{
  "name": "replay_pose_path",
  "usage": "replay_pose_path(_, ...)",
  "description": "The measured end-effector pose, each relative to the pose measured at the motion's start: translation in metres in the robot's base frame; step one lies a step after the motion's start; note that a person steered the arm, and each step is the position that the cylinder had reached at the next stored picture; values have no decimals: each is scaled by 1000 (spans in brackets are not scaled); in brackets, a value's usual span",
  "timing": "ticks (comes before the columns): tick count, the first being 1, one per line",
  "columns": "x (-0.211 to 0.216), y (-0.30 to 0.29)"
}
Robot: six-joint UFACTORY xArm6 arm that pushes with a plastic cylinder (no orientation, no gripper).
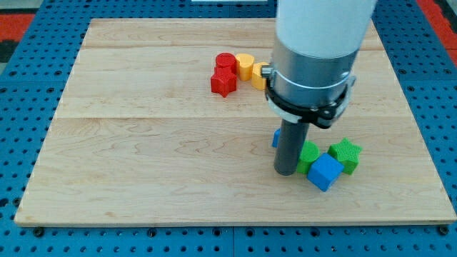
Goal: Push blue triangle above the green circle
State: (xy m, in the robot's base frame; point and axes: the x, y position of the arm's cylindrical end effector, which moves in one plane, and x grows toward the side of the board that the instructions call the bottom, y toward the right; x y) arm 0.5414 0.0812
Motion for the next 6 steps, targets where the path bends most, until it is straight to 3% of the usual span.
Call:
replay_pose_path(2,-18,-94)
replay_pose_path(4,-63,-62)
replay_pose_path(5,-63,2)
replay_pose_path(6,-63,5)
